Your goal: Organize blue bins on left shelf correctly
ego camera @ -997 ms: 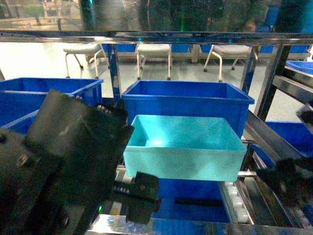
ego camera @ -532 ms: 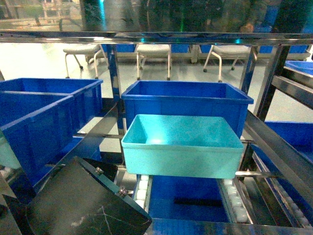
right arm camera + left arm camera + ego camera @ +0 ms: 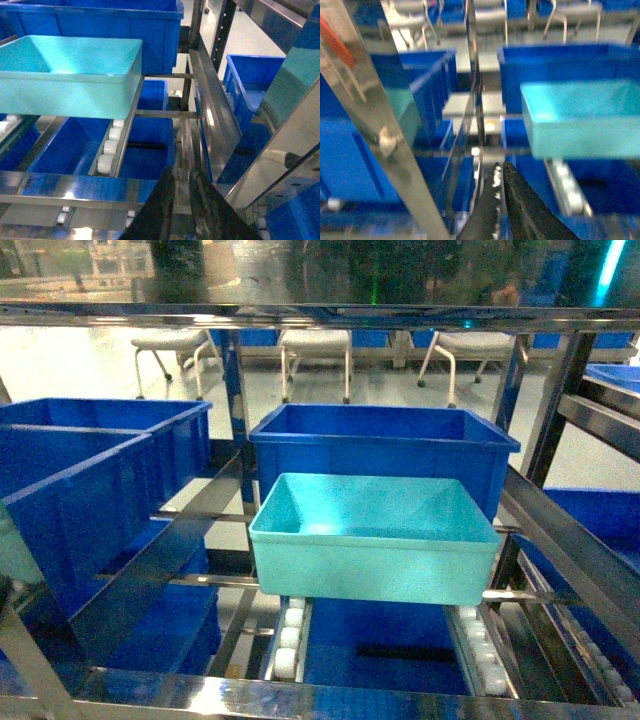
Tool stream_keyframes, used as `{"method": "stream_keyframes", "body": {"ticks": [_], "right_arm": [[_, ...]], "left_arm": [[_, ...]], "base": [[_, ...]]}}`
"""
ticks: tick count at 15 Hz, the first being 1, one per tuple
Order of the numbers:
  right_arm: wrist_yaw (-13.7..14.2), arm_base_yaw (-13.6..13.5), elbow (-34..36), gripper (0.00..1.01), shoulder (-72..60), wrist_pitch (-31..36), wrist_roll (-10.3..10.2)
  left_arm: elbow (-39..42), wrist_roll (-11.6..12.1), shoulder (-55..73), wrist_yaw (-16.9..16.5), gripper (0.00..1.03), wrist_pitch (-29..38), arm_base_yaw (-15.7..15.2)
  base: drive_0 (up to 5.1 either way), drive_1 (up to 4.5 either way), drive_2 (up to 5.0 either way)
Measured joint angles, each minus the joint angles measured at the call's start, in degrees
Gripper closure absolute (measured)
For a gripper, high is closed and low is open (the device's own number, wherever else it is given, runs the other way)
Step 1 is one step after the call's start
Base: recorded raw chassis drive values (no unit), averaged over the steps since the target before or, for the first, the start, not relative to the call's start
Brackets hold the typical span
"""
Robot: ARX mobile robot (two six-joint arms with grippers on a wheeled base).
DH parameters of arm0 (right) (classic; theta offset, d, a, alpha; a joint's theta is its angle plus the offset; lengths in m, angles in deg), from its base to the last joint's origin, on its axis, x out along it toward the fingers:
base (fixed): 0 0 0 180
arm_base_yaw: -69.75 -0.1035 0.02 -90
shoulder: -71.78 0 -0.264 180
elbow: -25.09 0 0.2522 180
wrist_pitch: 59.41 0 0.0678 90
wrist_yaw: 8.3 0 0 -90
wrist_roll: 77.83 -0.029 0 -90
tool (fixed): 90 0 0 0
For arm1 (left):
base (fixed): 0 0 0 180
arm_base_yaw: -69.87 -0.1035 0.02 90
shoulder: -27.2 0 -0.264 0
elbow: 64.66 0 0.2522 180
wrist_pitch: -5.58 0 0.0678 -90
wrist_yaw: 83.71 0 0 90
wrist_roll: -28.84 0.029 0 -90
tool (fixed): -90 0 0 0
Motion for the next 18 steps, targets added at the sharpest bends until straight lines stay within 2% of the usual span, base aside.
{"method": "stream_keyframes", "body": {"ticks": [1,2,3,6,9,10,11,13,18], "right_arm": [[0.3,-0.7,0.1,1.0,5.4,0.3,0.0],[3.7,-3.9,0.1,0.99,12.7,0.8,-0.2],[4.0,-5.3,0.3,0.99,19.2,0.2,-0.2],[4.5,-5.2,0.3,0.99,36.4,-14.9,-0.2],[4.7,-5.2,0.3,0.99,51.4,-29.4,-0.2],[4.7,-5.2,0.3,0.99,55.8,-33.6,-0.2],[4.7,-5.2,0.2,0.99,59.7,-37.6,-0.2],[4.7,-5.2,-0.4,0.99,67.5,-47.4,-0.2],[4.7,-5.2,-0.4,0.99,76.5,-56.1,-0.2]], "left_arm": [[0.2,0.0,-6.5,-2.4,1.01,0.7,-1.7],[0.3,0.1,-13.8,-4.6,1.01,-1.8,-3.9],[0.4,0.1,-20.0,-6.5,1.01,-8.0,-5.9],[0.4,0.1,-38.5,-11.3,1.01,-24.9,-10.7],[0.3,0.1,-51.1,-14.4,1.01,-37.6,-13.7],[-0.3,0.1,-55.5,-18.4,1.01,-42.6,-16.7],[-0.4,0.1,-59.9,-20.2,1.01,-48.4,-20.5],[-0.4,0.1,-64.3,-21.2,1.01,-52.2,-20.3],[-0.4,0.1,-71.0,-21.2,1.01,-59.3,-20.3]], "base": [[0.0,0.0,0.0],[0.0,0.0,0.0],[0.0,0.0,0.0],[0.0,0.0,0.0],[0.0,0.0,0.0],[0.0,0.0,0.0],[0.0,0.0,0.0],[0.0,0.0,0.0],[0.0,0.0,0.0]]}}
